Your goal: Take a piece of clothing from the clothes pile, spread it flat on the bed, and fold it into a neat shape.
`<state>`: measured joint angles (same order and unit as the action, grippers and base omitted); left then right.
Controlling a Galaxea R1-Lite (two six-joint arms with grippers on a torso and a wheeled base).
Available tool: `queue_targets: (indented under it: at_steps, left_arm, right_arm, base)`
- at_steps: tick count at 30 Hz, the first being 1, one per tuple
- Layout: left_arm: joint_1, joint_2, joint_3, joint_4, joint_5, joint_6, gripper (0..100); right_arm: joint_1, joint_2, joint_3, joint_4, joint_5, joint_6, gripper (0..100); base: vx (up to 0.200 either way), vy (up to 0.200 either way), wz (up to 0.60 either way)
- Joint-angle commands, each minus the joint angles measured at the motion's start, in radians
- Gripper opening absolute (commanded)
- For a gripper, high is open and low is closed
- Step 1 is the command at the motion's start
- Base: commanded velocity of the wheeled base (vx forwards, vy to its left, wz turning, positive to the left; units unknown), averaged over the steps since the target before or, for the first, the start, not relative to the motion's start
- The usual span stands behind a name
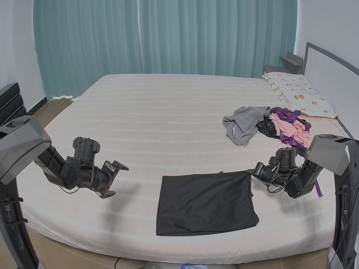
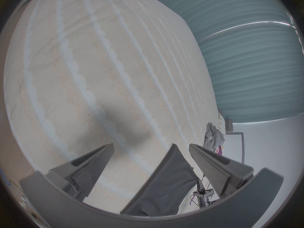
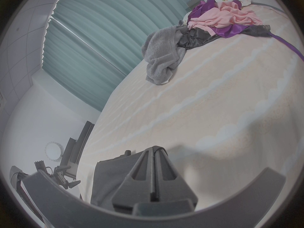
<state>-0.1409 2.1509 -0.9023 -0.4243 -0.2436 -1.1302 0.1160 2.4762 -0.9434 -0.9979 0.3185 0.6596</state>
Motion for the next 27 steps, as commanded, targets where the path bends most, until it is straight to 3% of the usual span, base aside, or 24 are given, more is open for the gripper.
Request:
queue_targets:
  at_steps: [1, 12, 13, 18, 27]
  left_arm:
    - [0.0, 0.001, 0.0, -0.001, 0.0, 0.0, 100]
    - [0.0, 0.001, -0.001, -0.001, -0.002, 0.001, 100]
    - [0.0, 0.001, 0.0, -0.001, -0.002, 0.0, 100]
    - [0.0, 0.001, 0.0, -0.001, -0.002, 0.001, 100]
    - [-0.005, 0.001, 0.0, -0.001, -0.002, 0.0, 100]
  right_arm:
    - [-0.006, 0.012, -0.003, -0.001, 0.001, 0.0, 0]
    - [-0.009, 0.013, -0.011, 0.027, 0.001, -0.001, 0]
    - [-0.009, 0.013, -0.009, 0.027, 0.001, -0.001, 100]
    - [-0.009, -0.008, 0.012, 0.021, 0.002, 0.008, 100]
    - [-0.004, -0.169, 0.261, -0.018, 0.045, -0.001, 100]
  base:
    - [0.0, 0.0, 0.0]
    - [0.0, 0.0, 0.0]
    - [0.0, 0.0, 0.0]
    - [0.0, 0.0, 0.0]
    - [0.0, 0.0, 0.0]
